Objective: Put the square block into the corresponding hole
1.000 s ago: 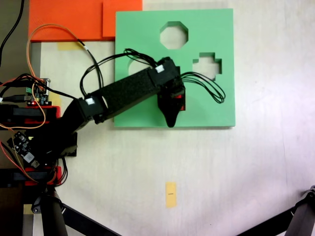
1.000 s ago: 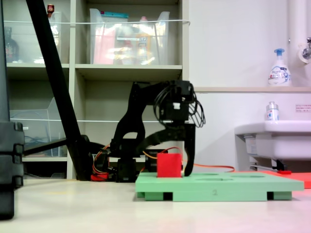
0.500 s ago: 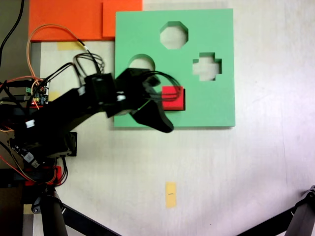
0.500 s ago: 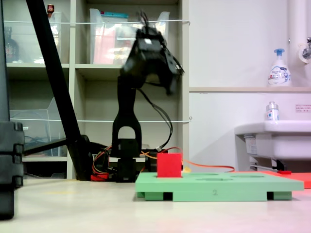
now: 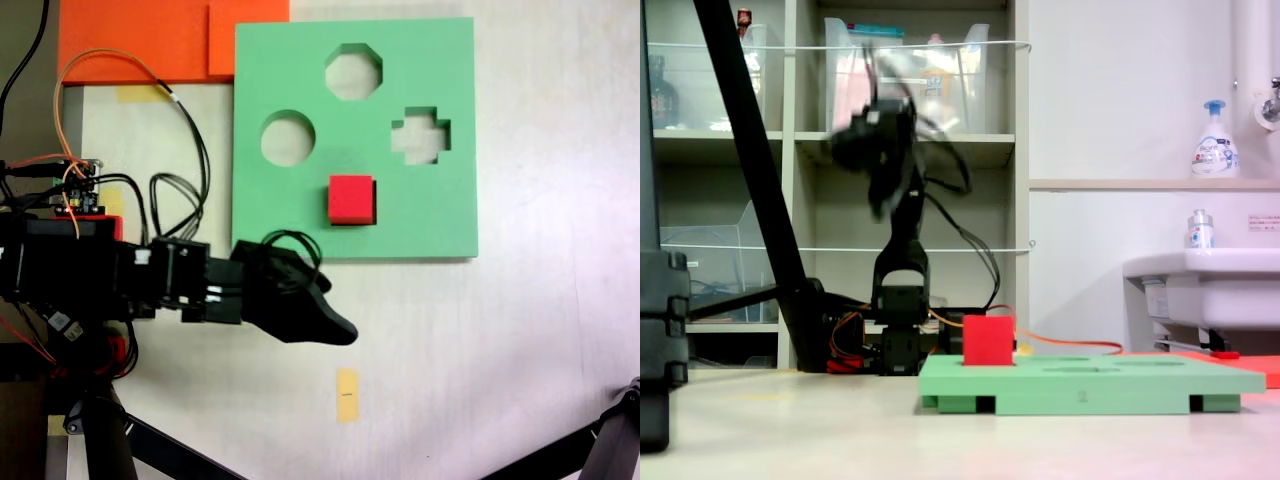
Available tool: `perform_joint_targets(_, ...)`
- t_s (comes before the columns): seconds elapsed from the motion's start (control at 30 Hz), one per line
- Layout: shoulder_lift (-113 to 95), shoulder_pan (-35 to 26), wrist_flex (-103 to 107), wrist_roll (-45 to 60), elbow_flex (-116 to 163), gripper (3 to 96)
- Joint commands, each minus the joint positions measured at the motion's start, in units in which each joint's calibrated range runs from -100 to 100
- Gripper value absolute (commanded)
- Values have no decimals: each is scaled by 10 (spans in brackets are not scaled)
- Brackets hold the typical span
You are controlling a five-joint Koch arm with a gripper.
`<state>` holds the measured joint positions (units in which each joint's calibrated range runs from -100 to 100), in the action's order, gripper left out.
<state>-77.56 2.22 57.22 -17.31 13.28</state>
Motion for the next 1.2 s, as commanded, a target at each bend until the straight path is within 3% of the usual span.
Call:
perform_joint_targets(0.03, -110, -18, -217, 39, 138, 581)
perform_joint_targets(0.3, -224, -29, -731, 112, 778, 521)
perform_joint_targets(0.7, -224, -42, -580, 147, 867, 462)
perform_joint_targets(1.2, -224, -41, -583, 145, 867, 494)
